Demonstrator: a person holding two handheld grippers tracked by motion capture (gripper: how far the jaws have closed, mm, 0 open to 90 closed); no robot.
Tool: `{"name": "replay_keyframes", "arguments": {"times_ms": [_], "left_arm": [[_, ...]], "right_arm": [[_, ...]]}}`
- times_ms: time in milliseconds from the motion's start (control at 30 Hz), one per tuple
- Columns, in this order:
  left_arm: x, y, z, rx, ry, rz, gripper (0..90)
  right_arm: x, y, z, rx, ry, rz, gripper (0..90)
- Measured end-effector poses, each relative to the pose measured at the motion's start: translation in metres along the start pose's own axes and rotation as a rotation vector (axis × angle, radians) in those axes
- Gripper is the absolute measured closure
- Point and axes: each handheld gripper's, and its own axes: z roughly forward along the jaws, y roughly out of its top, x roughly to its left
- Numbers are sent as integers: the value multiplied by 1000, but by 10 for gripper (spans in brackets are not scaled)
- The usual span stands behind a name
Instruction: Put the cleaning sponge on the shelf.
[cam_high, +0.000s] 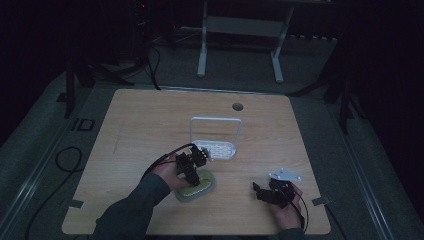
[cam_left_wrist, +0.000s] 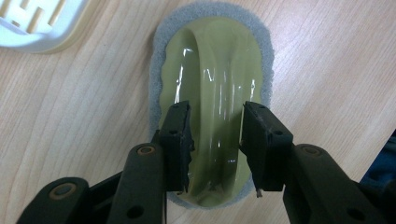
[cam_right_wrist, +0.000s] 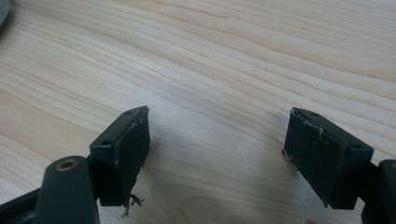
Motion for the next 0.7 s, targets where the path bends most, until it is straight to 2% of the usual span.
{"name": "replay_keyframes", "arguments": {"times_ms": [267,700], "left_arm": [[1,3,2,30,-3,6,655],[1,13,0,62,-7,39,680]], "right_arm": [[0,0,0,0,0,0,219],[0,0,0,0,0,0,219]]}}
